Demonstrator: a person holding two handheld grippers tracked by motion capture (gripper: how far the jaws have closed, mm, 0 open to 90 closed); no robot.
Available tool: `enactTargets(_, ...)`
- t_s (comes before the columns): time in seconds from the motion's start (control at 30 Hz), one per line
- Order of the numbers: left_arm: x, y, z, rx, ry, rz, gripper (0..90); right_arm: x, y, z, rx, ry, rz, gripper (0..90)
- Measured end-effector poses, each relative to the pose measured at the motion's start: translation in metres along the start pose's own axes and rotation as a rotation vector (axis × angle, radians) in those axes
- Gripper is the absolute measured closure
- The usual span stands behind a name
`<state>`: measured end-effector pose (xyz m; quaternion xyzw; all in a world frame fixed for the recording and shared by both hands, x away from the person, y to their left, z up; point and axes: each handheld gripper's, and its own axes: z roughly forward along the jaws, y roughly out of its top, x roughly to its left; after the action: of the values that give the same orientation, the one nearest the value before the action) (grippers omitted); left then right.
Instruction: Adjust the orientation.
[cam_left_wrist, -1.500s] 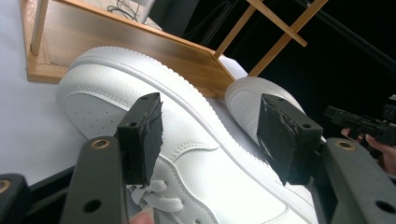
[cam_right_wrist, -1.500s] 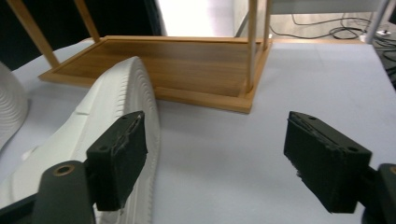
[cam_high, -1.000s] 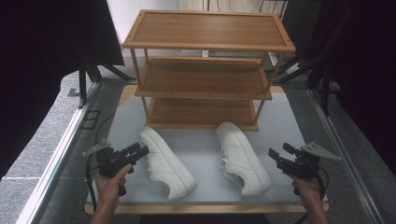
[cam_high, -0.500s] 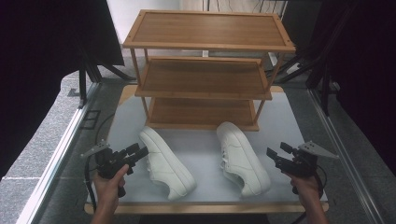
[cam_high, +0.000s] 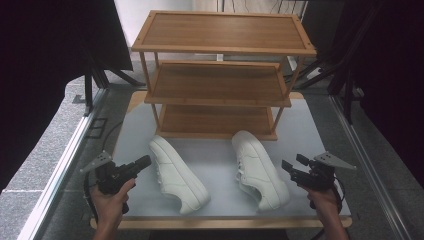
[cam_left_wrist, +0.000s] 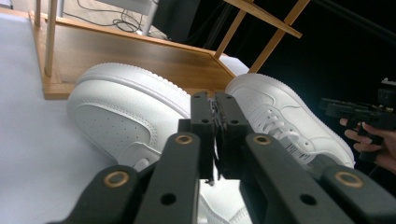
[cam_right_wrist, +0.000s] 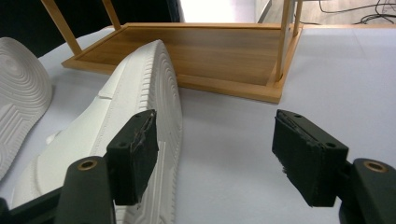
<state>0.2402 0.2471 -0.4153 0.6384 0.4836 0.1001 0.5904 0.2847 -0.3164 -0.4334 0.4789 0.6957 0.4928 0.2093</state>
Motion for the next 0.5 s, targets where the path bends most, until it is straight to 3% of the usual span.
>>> enactTargets(0.2,-0.001,-0.003,-0.012,0.000,0.037,-0.001,90.0,-0.001,0.002,-0.001,-0.010,0.003,0.008,31.3)
enactTargets(0.33,-0.001,-0.025,-0.022,0.040,0.063,-0.017,90.0,-0.005,0.004,-0.003,-0.023,0.001,0.029,31.6)
enactTargets(0.43,-0.005,-0.048,-0.027,0.087,0.061,-0.039,90.0,-0.006,0.005,-0.003,-0.030,-0.005,0.047,31.6)
enactTargets(0.47,-0.005,-0.048,-0.027,0.087,0.061,-0.039,90.0,-0.006,0.005,-0.003,-0.030,-0.005,0.047,31.6)
enactTargets(0.5,-0.010,-0.057,-0.026,0.119,0.054,-0.036,90.0,-0.007,0.005,-0.004,-0.032,-0.007,0.052,31.7)
